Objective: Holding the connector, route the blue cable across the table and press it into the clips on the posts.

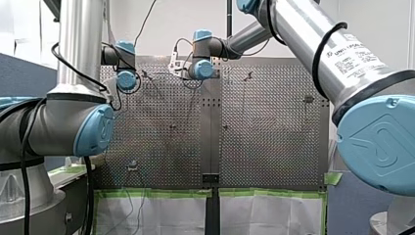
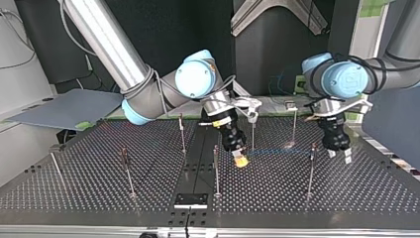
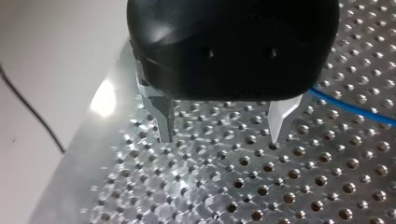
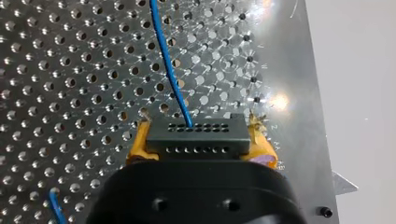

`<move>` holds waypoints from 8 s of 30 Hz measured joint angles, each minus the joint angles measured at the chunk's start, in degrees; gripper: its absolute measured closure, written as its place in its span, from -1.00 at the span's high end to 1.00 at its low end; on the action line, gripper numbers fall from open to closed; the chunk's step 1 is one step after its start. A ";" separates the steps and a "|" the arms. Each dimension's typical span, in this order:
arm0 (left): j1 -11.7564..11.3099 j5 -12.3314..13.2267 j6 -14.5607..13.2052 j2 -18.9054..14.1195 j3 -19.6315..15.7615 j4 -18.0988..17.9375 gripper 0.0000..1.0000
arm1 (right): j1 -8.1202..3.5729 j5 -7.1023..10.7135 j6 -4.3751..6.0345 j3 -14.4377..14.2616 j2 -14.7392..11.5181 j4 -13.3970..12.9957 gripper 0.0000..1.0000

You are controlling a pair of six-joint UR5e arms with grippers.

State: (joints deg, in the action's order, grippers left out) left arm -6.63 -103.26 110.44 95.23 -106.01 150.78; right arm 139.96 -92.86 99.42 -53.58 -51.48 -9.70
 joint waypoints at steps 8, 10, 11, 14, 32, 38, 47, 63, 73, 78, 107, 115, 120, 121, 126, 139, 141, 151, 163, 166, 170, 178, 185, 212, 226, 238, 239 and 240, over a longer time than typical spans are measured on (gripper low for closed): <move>1.31 0.22 1.86 -1.90 -1.60 4.42 1.00 | 0.08 -1.53 -0.15 -0.02 0.18 1.20 -1.00; 1.57 1.00 2.00 -3.02 -2.64 5.76 1.00 | 0.09 -1.80 -0.21 -0.04 0.32 1.32 -1.00; 1.69 1.35 2.05 -3.56 -3.04 6.33 1.00 | 0.10 -1.93 -0.26 -0.03 0.47 1.42 -1.00; 2.03 2.22 2.21 -5.29 -4.31 8.12 1.00 | 0.11 -2.16 -0.41 -0.05 0.96 1.61 -1.00; 4.62 5.69 -0.37 -14.95 -8.57 15.56 1.00 | 0.10 -2.33 -0.69 -0.05 1.82 2.13 -1.00; 5.94 7.52 -3.45 -15.77 -8.57 15.06 1.00 | -0.13 -2.33 -0.75 0.03 1.77 2.32 -1.00; 8.00 10.09 -8.54 -15.70 -8.57 11.71 1.00 | -0.17 -2.33 -1.00 0.07 1.74 2.48 -1.00; 11.53 6.68 -15.35 -11.61 -7.39 2.21 1.00 | -0.17 -2.33 -1.13 0.08 1.75 2.66 -1.00; 12.85 2.55 -16.72 -6.47 -3.60 -0.29 1.00 | -0.17 -2.33 -1.14 0.07 1.75 2.66 -1.00; 12.96 0.64 -17.07 -4.23 -2.06 -1.29 1.00 | -0.17 -2.33 -1.14 0.06 1.76 2.66 -1.00; 12.39 1.60 -12.38 -0.87 -0.31 -2.39 -1.00 | -0.18 -2.33 -1.14 0.07 1.77 2.75 -1.00; 12.88 0.73 -12.18 -0.89 -0.47 -0.72 -1.00 | -0.19 -2.33 -1.11 -0.03 1.77 2.96 -1.00; 13.39 -0.10 -12.17 -0.89 -2.11 -0.27 -1.00 | -0.18 -2.37 -1.12 -0.40 1.79 3.55 -1.00; 13.40 -0.17 -12.13 -0.89 -2.61 -0.50 -1.00 | -0.17 -2.38 -1.13 -0.65 1.80 3.64 -1.00; 13.37 -0.28 -11.80 -0.86 -5.48 -2.59 -1.00 | -0.18 -2.46 -1.14 -2.25 1.84 3.79 -1.00; 13.88 -0.40 -11.57 2.75 -11.08 -4.28 -1.00 | -0.21 -2.59 -1.14 -9.37 1.82 3.94 -1.00; 13.91 -0.40 -11.55 3.89 -11.25 -4.59 -1.00 | -0.20 -2.59 -1.22 -10.21 1.83 3.95 -1.00; 13.88 -0.26 -11.21 9.26 -11.63 -6.35 -1.00 | -0.23 -2.62 -1.95 -14.36 1.84 3.88 -1.00; 13.60 1.24 -10.88 13.29 -11.65 -9.49 -1.00 | -1.09 -2.42 -2.53 -17.51 1.92 3.70 -1.00; 13.48 1.81 -10.75 14.62 -11.58 -10.55 -1.00 | -1.65 -2.13 -2.54 -18.26 1.98 3.61 -1.00; 13.42 2.33 -10.53 16.41 -11.51 -11.92 -1.00 | -2.20 -1.82 -2.54 -18.56 2.02 3.41 -1.00; 12.95 3.84 -10.00 17.09 -11.07 -13.60 -1.00 | -2.96 -0.80 -2.27 -18.65 3.27 2.10 -1.00; 12.67 5.46 -9.41 18.37 -9.74 -14.16 -1.00 | -3.78 0.25 -1.71 -18.64 3.62 0.48 -1.00; 10.49 7.56 -7.79 21.54 -1.82 -14.65 -0.60 | -8.73 2.66 -0.26 -17.72 4.34 -2.16 -1.00; 10.59 6.28 -7.19 21.45 -1.79 -10.85 1.00 | -9.04 2.74 -0.26 -17.58 4.33 -2.09 -1.00; 11.60 4.01 -7.97 18.91 -2.93 -4.03 1.00 | -9.34 2.71 -0.26 -17.58 4.38 -2.08 -1.00; 11.79 4.03 -7.86 18.45 -3.30 -3.49 1.00 | -9.36 2.71 -0.26 -17.58 4.38 -2.08 -1.00; 12.06 4.05 -7.79 17.81 -3.89 -2.79 1.00 | -9.37 2.70 -0.26 -17.58 4.38 -2.08 -1.00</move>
State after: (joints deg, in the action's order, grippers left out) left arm 5.43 -99.21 102.65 113.04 -109.90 147.99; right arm 130.59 -90.16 99.16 -71.16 -47.09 -11.79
